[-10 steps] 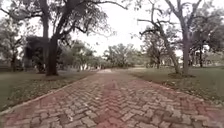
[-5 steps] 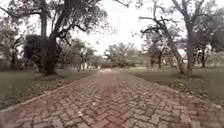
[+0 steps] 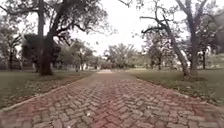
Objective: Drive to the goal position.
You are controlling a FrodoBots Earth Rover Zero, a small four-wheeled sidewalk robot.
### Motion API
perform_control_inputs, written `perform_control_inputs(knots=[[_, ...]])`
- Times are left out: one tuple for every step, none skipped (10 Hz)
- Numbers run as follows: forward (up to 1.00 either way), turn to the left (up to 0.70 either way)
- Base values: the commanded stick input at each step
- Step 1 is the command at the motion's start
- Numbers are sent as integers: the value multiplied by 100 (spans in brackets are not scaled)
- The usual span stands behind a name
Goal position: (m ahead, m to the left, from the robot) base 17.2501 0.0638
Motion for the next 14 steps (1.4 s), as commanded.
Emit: perform_control_inputs(knots=[[70,0],[70,0],[70,0],[70,0],[70,0],[70,0],[70,0],[70,0],[70,0],[70,0],[70,0],[70,0],[70,0],[70,0]])
